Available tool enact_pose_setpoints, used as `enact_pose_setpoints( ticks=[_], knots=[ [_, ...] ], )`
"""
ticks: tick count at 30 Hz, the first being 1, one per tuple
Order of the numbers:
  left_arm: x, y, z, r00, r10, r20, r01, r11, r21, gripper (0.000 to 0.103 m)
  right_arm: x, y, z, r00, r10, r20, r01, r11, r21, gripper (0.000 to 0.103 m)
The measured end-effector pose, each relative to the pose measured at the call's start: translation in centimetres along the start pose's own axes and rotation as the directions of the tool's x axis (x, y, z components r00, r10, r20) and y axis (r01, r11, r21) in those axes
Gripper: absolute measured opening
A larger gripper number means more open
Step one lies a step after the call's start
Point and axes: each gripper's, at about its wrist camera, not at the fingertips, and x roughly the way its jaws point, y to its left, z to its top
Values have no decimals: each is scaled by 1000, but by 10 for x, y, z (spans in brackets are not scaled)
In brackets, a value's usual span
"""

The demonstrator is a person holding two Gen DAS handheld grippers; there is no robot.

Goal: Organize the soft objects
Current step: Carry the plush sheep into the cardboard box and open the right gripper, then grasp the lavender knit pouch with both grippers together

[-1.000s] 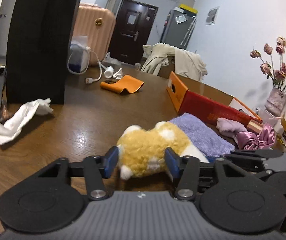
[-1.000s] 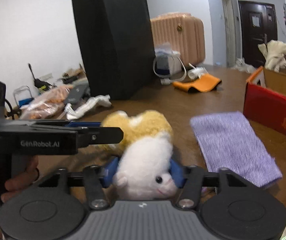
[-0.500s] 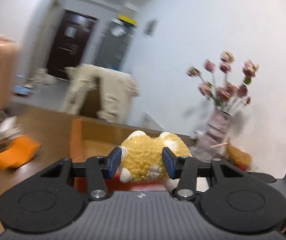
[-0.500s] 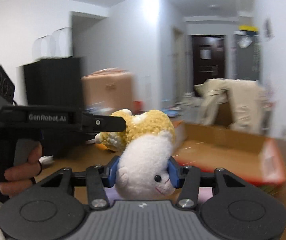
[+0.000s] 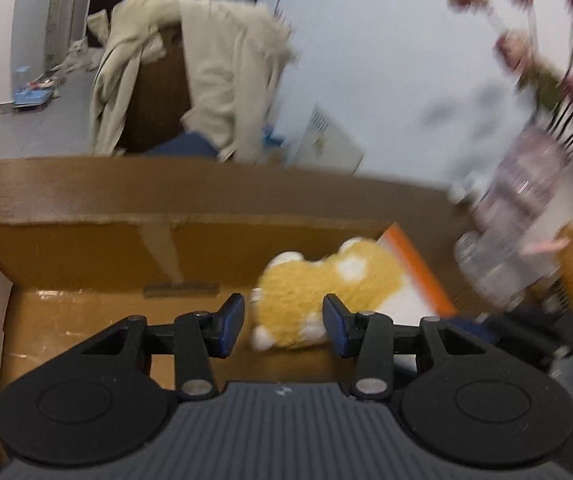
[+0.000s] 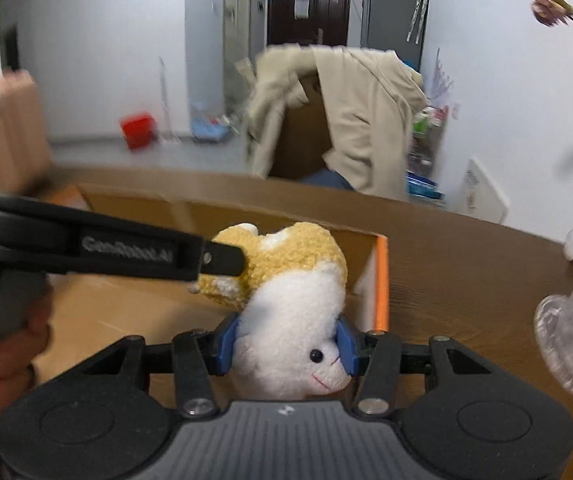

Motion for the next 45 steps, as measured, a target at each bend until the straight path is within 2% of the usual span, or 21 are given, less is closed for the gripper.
enact_pose_setpoints(
  ticks=[3, 5, 8, 11, 15, 17, 19, 23, 24, 26, 29, 32, 34, 37, 39, 42, 45],
  knots=[
    [-1, 4, -4, 1000, 5, 8, -5, 1000, 16, 45, 1, 6, 0, 1000, -5, 15, 5, 1000, -24, 54],
    [-16, 4, -5, 999, 9, 47, -10, 1000, 26, 45, -4, 8, 0, 1000, 2, 24, -2, 1000, -22, 59],
    [-45, 1, 1, 996, 21, 83, -24, 999, 29, 45, -22, 4, 4, 999, 6, 54, -5, 1000, -5, 59],
    [-97, -4, 1, 990, 30, 135, -37, 998, 52, 46, -63, -3, 9, 992, 0, 124, 0, 1000, -5, 59],
    [-176, -8, -10, 976, 11, 219, -31, 996, 84, 57, -136, -11, 11, 975, 18, 222, -19, 1000, 3, 64],
    [-214, -9, -22, 967, 9, 255, -39, 993, 109, 60, -170, -13, 5, 966, 30, 256, -35, 999, 14, 67],
    [-246, -10, -39, 959, 19, 284, -56, 991, 121, 67, -200, -12, -1, 957, 44, 288, -53, 998, 23, 69],
    [-303, -10, -88, 931, 60, 360, -122, 981, 152, 76, -258, 5, -38, 933, 62, 355, -77, 997, 27, 77],
    [-315, -11, -104, 922, 77, 378, -147, 976, 160, 81, -269, 9, -49, 928, 72, 367, -90, 996, 31, 77],
    [-338, -12, -139, 907, 101, 409, -183, 968, 169, 85, -287, 20, -73, 916, 97, 388, -120, 992, 35, 78],
    [-365, -10, -188, 894, 97, 437, -187, 968, 167, 90, -315, 37, -113, 898, 139, 417, -162, 987, 20, 82],
    [-384, -10, -234, 878, 109, 467, -201, 968, 152, 97, -333, 54, -148, 888, 141, 438, -157, 988, 0, 86],
    [-393, -10, -262, 871, 121, 477, -203, 971, 125, 98, -340, 64, -172, 891, 126, 436, -145, 989, 11, 86],
    [-403, -10, -303, 870, 135, 475, -181, 982, 52, 101, -345, 77, -211, 894, 134, 427, -157, 987, 18, 86],
    [-405, -8, -326, 882, 137, 450, -164, 986, 22, 101, -344, 80, -237, 903, 166, 395, -201, 978, 49, 87],
    [-397, -10, -337, 901, 144, 409, -172, 985, 31, 101, -337, 80, -261, 924, 178, 337, -222, 970, 96, 87],
    [-391, -13, -333, 899, 166, 405, -202, 978, 47, 101, -330, 73, -264, 938, 140, 316, -190, 973, 132, 87]
  ],
)
